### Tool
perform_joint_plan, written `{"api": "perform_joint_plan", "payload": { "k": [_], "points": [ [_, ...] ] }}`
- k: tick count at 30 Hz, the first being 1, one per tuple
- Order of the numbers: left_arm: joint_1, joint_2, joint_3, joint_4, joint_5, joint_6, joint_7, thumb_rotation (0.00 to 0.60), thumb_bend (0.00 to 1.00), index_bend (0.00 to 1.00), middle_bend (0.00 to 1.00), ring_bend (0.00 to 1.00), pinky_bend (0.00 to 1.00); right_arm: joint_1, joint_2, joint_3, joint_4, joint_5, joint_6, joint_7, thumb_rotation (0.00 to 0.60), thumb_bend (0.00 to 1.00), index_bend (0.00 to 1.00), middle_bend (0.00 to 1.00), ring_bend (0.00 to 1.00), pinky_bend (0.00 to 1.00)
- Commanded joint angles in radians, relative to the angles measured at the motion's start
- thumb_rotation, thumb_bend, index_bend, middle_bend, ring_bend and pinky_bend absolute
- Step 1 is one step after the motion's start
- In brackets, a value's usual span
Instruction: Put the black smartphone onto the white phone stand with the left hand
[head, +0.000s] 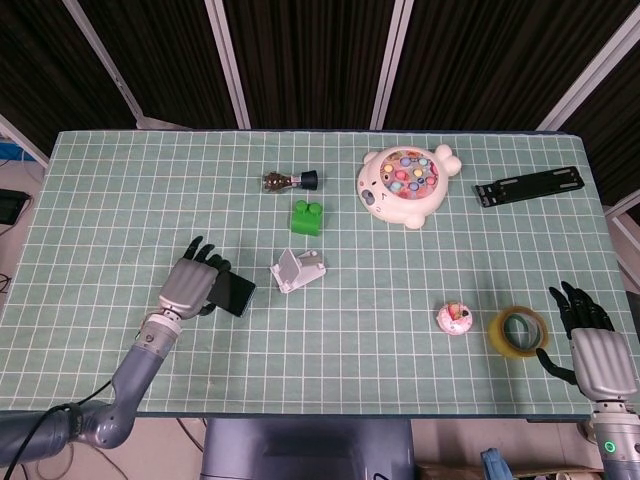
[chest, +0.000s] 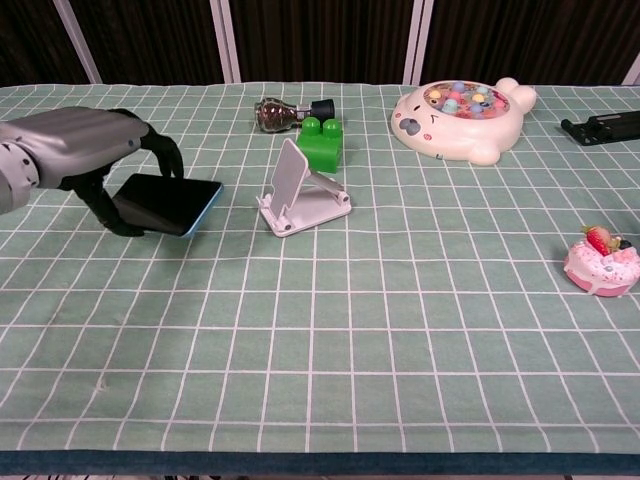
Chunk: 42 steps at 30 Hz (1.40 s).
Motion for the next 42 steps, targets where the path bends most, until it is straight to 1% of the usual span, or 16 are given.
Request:
{"api": "perform_joint_plan", "payload": {
  "k": [1, 3, 8, 12, 13, 16, 21, 25, 30, 33, 39, 42],
  "points": [
    [0.008, -0.052, -0.060, -0.025, -0.046, 0.046, -0.048, 0.600, 0.25, 0.57, 0.60, 0.11, 0.00, 0.000, 0.000, 0.000, 0.000, 0.000, 0.000, 0.000, 0.600, 0.36, 0.07, 0.00, 0.00, 0.15],
    [0.005, -0.092, -0.106, -0.043, -0.082, 0.072, -0.079, 0.600, 0.25, 0.56, 0.60, 0.11, 0.00, 0.000, -0.001, 0.000, 0.001, 0.000, -0.001, 0.001, 0.600, 0.36, 0.07, 0.00, 0.00, 0.15],
    [-0.011, -0.172, -0.197, -0.075, -0.166, 0.113, -0.122, 0.600, 0.25, 0.56, 0.59, 0.11, 0.00, 0.000, 0.000, 0.000, 0.001, 0.000, -0.001, 0.002, 0.600, 0.36, 0.07, 0.00, 0.00, 0.15],
    [-0.031, -0.254, -0.287, -0.093, -0.264, 0.142, -0.174, 0.600, 0.25, 0.55, 0.59, 0.11, 0.00, 0.001, 0.000, 0.000, 0.002, 0.000, -0.002, 0.005, 0.600, 0.36, 0.07, 0.00, 0.00, 0.15],
    [-0.037, -0.272, -0.305, -0.093, -0.283, 0.150, -0.185, 0.600, 0.25, 0.55, 0.59, 0.11, 0.00, 0.001, 0.000, 0.000, 0.002, 0.000, -0.002, 0.006, 0.600, 0.36, 0.07, 0.00, 0.00, 0.15],
    [-0.051, -0.316, -0.337, -0.081, -0.302, 0.173, -0.210, 0.600, 0.25, 0.55, 0.59, 0.11, 0.00, 0.001, 0.000, 0.000, 0.003, 0.000, -0.002, 0.009, 0.600, 0.36, 0.07, 0.00, 0.00, 0.15],
    [-0.067, -0.366, -0.360, -0.033, -0.292, 0.192, -0.252, 0.600, 0.25, 0.54, 0.59, 0.11, 0.00, 0.001, 0.001, 0.000, 0.004, 0.000, -0.003, 0.012, 0.600, 0.36, 0.07, 0.00, 0.00, 0.15],
    [-0.072, -0.401, -0.390, -0.006, -0.334, 0.182, -0.296, 0.600, 0.25, 0.54, 0.59, 0.11, 0.00, 0.001, 0.000, 0.000, 0.004, -0.001, -0.003, 0.014, 0.600, 0.36, 0.07, 0.00, 0.00, 0.15],
    [-0.074, -0.424, -0.403, 0.020, -0.348, 0.184, -0.322, 0.600, 0.25, 0.54, 0.59, 0.11, 0.00, 0.001, 0.001, -0.001, 0.004, -0.002, -0.002, 0.014, 0.600, 0.36, 0.07, 0.00, 0.00, 0.15],
    [-0.072, -0.435, -0.424, 0.027, -0.366, 0.179, -0.350, 0.600, 0.25, 0.54, 0.59, 0.11, 0.00, 0.001, 0.000, -0.001, 0.005, -0.002, -0.003, 0.013, 0.600, 0.36, 0.07, 0.00, 0.00, 0.15],
    [-0.068, -0.444, -0.433, 0.041, -0.388, 0.170, -0.371, 0.600, 0.25, 0.54, 0.59, 0.11, 0.00, 0.001, 0.001, -0.001, 0.004, -0.002, -0.002, 0.014, 0.600, 0.36, 0.07, 0.00, 0.00, 0.15],
    [-0.063, -0.441, -0.428, 0.042, -0.397, 0.157, -0.378, 0.600, 0.25, 0.54, 0.59, 0.13, 0.02, 0.001, 0.001, -0.001, 0.004, -0.002, -0.002, 0.014, 0.600, 0.36, 0.07, 0.00, 0.00, 0.15]
  ]
}}
